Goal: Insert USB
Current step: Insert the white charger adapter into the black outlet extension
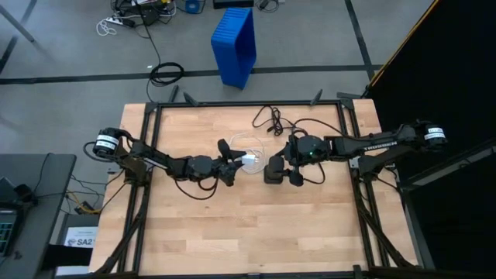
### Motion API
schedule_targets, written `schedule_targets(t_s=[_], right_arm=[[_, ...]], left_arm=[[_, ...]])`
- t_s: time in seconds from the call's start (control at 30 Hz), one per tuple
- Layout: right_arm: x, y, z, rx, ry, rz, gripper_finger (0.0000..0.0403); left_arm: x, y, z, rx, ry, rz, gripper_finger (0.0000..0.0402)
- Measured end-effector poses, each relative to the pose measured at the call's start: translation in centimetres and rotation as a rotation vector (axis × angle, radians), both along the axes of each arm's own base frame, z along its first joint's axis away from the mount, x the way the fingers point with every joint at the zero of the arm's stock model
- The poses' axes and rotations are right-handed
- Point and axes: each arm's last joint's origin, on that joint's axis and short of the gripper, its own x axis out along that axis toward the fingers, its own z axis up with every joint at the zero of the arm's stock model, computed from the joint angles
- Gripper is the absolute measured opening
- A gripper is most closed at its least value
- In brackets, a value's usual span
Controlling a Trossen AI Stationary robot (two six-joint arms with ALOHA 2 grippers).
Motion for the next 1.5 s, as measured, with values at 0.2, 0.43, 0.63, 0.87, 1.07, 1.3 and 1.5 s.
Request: schedule_targets(t_s=[0.2, 0.43, 0.63, 0.87, 1.07, 1.3, 1.5], right_arm=[[-0.1, 0.0, -0.3, 0.041, 0.028, -0.026, 0.0323], [-1.3, 0.1, -3.3, 0.127, 0.06, -0.083, 0.0343], [-2.2, 0.1, -5.3, 0.151, -0.146, -0.078, 0.0336], [-3.8, 0.0, -7.1, 0.201, -0.245, -0.096, 0.031], [-3.2, 0.1, -8.0, 0.215, -0.28, -0.092, 0.03], [-0.8, 0.1, -10.6, 0.22, -0.252, -0.03, 0.0306], [-0.3, -0.2, -11.7, 0.216, -0.238, -0.014, 0.03]], left_arm=[[0.0, 0.2, -0.2, -0.027, 0.008, 0.009, 0.0141], [0.0, 0.2, -0.2, -0.029, 0.006, 0.009, 0.0141], [0.0, 0.1, -0.2, -0.061, -0.006, -0.006, 0.0141], [0.2, 0.0, -0.6, -0.065, 0.006, -0.07, 0.0141], [1.9, -0.2, -2.1, -0.061, 0.053, -0.07, 0.0141], [4.6, -0.4, -3.8, 0.0, 0.109, -0.068, 0.0141], [4.8, -0.3, -4.3, 0.053, 0.136, -0.002, 0.0141]])
